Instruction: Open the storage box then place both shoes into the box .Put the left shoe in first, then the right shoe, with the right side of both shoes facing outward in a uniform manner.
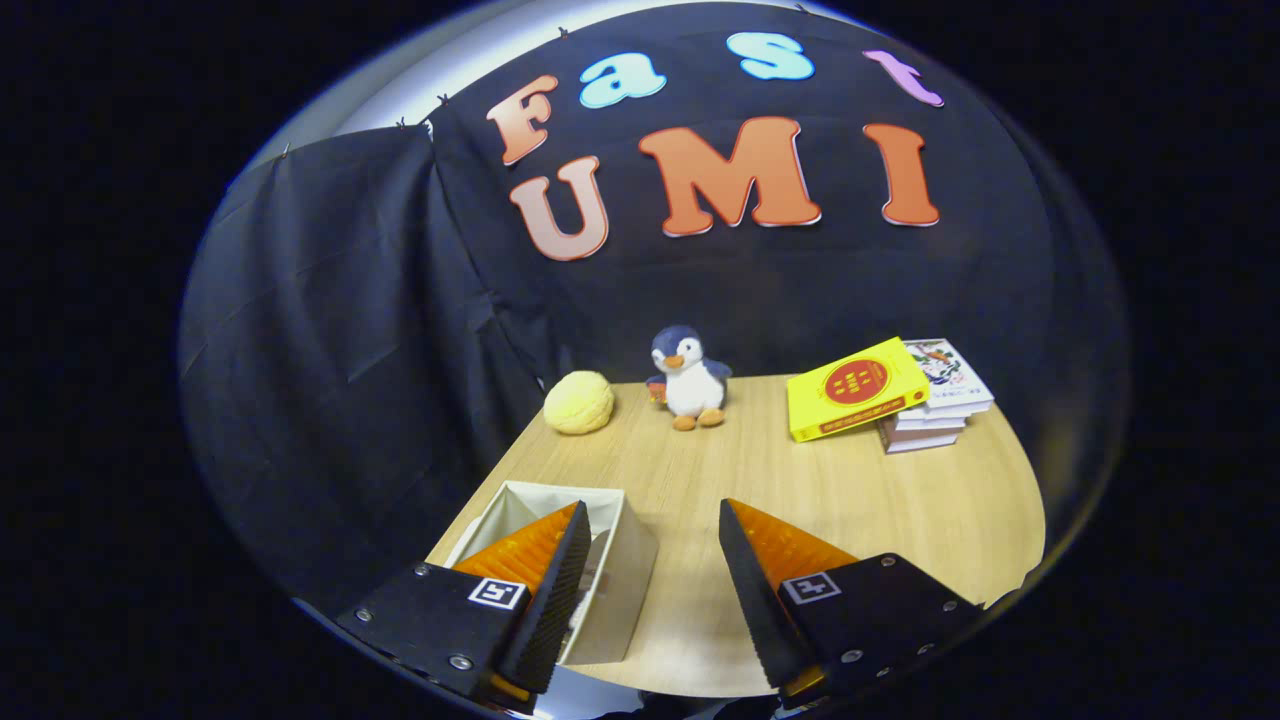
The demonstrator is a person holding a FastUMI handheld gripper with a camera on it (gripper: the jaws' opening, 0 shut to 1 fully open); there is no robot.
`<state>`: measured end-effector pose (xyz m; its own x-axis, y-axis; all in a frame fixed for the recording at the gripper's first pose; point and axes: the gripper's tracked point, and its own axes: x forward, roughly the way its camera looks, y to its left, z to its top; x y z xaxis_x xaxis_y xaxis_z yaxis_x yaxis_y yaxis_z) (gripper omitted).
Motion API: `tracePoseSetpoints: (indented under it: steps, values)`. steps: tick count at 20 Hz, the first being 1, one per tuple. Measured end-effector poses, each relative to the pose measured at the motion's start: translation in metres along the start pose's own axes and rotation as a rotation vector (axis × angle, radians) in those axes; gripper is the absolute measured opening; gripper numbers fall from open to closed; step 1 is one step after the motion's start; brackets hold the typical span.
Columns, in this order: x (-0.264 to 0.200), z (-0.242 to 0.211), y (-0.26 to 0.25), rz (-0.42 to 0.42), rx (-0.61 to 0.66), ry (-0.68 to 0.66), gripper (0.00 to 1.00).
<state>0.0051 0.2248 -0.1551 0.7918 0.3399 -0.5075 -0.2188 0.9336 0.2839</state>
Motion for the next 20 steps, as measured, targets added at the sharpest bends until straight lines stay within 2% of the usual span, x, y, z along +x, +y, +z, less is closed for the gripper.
tracePoseSetpoints:
  steps: [6,10,14,20]
  values:
    - [-0.052,0.06,-0.081,-0.065,-0.065,-0.202,0.93]
    - [-0.08,0.088,-0.12,-0.102,-0.091,-0.324,0.98]
    - [-0.107,0.113,-0.146,-0.096,-0.113,-0.472,0.98]
    - [-0.134,0.133,-0.176,-0.116,-0.148,-0.61,0.97]
